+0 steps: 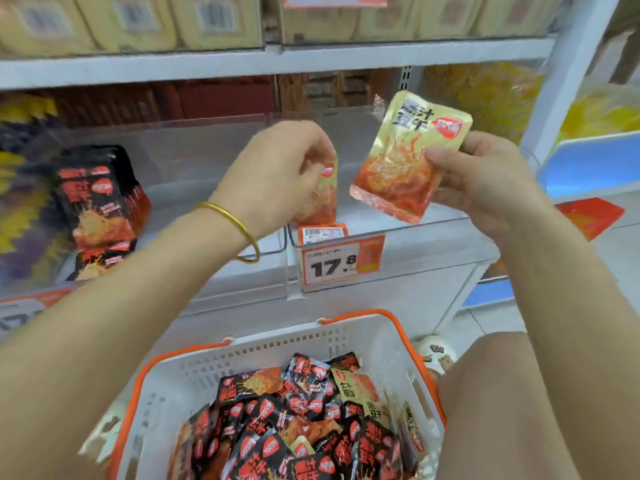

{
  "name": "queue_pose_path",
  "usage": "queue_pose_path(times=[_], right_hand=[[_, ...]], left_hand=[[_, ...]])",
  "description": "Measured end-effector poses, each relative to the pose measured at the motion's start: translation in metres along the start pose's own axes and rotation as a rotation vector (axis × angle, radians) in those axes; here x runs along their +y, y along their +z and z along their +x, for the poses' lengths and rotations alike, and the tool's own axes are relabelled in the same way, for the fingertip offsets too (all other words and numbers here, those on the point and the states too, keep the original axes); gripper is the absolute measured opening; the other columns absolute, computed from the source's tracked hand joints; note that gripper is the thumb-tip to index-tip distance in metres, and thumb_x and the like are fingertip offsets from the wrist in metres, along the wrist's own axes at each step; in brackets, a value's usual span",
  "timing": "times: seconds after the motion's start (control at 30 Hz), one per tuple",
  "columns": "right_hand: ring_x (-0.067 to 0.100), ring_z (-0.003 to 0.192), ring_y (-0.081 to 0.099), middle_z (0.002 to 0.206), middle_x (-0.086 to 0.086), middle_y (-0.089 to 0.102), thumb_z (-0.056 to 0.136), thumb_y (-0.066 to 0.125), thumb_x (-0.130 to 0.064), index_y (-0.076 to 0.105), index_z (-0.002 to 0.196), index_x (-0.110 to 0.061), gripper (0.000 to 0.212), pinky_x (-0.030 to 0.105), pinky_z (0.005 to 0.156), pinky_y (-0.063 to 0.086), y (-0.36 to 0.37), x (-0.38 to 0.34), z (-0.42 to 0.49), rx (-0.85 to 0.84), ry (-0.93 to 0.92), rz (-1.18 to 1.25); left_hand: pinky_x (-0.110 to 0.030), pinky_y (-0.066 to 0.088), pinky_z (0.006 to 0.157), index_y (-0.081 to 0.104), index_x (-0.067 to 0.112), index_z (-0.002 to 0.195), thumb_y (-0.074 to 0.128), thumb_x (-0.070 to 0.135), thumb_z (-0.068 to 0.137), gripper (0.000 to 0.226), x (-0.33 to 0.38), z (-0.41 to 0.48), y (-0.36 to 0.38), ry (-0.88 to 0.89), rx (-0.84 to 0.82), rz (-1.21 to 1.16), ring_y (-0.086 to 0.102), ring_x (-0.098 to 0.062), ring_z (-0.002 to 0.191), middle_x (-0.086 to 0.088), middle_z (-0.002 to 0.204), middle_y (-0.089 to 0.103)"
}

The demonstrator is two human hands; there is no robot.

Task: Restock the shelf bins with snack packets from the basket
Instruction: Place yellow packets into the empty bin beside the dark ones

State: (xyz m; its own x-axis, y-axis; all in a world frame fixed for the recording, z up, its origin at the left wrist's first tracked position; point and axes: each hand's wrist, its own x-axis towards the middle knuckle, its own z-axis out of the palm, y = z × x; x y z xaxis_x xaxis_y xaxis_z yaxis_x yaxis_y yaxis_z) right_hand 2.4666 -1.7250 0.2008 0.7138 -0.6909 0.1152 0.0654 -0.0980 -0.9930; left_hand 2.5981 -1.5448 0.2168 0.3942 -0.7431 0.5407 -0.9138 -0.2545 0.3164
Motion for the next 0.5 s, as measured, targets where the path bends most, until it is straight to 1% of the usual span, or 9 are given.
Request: queue_pose_path(times=[0.07, 0.13, 0.2, 0.23, 0.3, 0.37, 0.43, 0.5], right_hand=[[0.010, 0.060, 0.067, 0.082, 0.007, 0.068, 0.090, 0.055, -0.002, 0.060, 0.083, -0.014, 0.015, 0.031, 0.054, 0.057, -0.002, 0.003, 0.019, 0.105, -0.029, -0.060], [0.017, 0.067, 0.067, 0.089, 0.013, 0.067, 0.088, 0.058, -0.003, 0.058, 0.079, -0.016, 0.015, 0.040, 0.060, 0.059, -0.003, 0.012, 0.036, 0.172, -0.026, -0.115], [0.029, 0.080, 0.068, 0.092, 0.013, 0.069, 0.079, 0.063, -0.012, 0.058, 0.076, -0.017, 0.008, 0.053, 0.072, 0.056, -0.004, 0.023, 0.049, 0.212, -0.008, -0.172], [0.031, 0.084, 0.068, 0.091, 0.012, 0.070, 0.072, 0.063, -0.020, 0.058, 0.075, -0.017, 0.006, 0.057, 0.074, 0.055, -0.005, 0.029, 0.054, 0.223, 0.000, -0.207], [0.031, 0.084, 0.068, 0.089, 0.009, 0.071, 0.063, 0.060, -0.029, 0.059, 0.078, -0.017, 0.018, 0.057, 0.074, 0.054, -0.006, 0.040, 0.065, 0.218, 0.017, -0.238], [0.030, 0.084, 0.068, 0.089, 0.008, 0.071, 0.063, 0.059, -0.030, 0.060, 0.081, -0.016, 0.023, 0.056, 0.074, 0.054, -0.005, 0.047, 0.071, 0.203, 0.027, -0.246], [0.030, 0.084, 0.067, 0.089, 0.009, 0.070, 0.064, 0.059, -0.030, 0.061, 0.085, -0.013, 0.027, 0.056, 0.075, 0.054, -0.004, 0.051, 0.073, 0.183, 0.043, -0.250], [0.029, 0.084, 0.067, 0.089, 0.009, 0.070, 0.066, 0.058, -0.029, 0.061, 0.087, -0.011, 0.028, 0.056, 0.074, 0.054, -0.004, 0.055, 0.075, 0.175, 0.055, -0.247]], left_hand=[[-0.021, 0.036, 0.086, 0.068, 0.014, 0.105, 0.053, 0.005, 0.086, 0.025, -0.005, 0.021, 0.015, 0.068, -0.263, 0.129, 0.056, -0.020, 0.102, -0.003, 0.106, 0.065], [-0.028, 0.042, 0.090, 0.065, 0.020, 0.114, 0.049, 0.008, 0.090, 0.032, -0.007, 0.039, 0.036, 0.124, -0.572, 0.247, 0.056, -0.023, 0.108, -0.002, 0.112, 0.063], [-0.032, 0.044, 0.090, 0.057, 0.024, 0.126, 0.046, 0.005, 0.091, 0.042, -0.008, 0.052, 0.057, 0.164, -0.861, 0.345, 0.054, -0.025, 0.109, -0.005, 0.117, 0.059], [-0.033, 0.044, 0.089, 0.053, 0.025, 0.131, 0.045, 0.002, 0.090, 0.047, -0.007, 0.056, 0.068, 0.194, -0.992, 0.389, 0.054, -0.026, 0.110, -0.006, 0.120, 0.056], [-0.032, 0.044, 0.084, 0.044, 0.024, 0.137, 0.044, 0.002, 0.091, 0.051, -0.004, 0.062, 0.085, 0.242, -1.207, 0.499, 0.051, -0.029, 0.112, -0.009, 0.128, 0.046], [-0.033, 0.038, 0.075, 0.040, 0.020, 0.137, 0.042, 0.003, 0.092, 0.048, -0.003, 0.065, 0.097, 0.262, -1.329, 0.591, 0.049, -0.035, 0.110, -0.012, 0.132, 0.033], [-0.036, 0.039, 0.074, 0.039, 0.019, 0.136, 0.042, 0.002, 0.091, 0.048, -0.003, 0.068, 0.101, 0.256, -1.383, 0.606, 0.050, -0.036, 0.102, -0.013, 0.132, 0.028], [-0.040, 0.043, 0.076, 0.038, 0.023, 0.137, 0.045, 0.004, 0.090, 0.051, -0.005, 0.072, 0.102, 0.282, -1.386, 0.624, 0.047, -0.033, 0.096, -0.012, 0.130, 0.026]])
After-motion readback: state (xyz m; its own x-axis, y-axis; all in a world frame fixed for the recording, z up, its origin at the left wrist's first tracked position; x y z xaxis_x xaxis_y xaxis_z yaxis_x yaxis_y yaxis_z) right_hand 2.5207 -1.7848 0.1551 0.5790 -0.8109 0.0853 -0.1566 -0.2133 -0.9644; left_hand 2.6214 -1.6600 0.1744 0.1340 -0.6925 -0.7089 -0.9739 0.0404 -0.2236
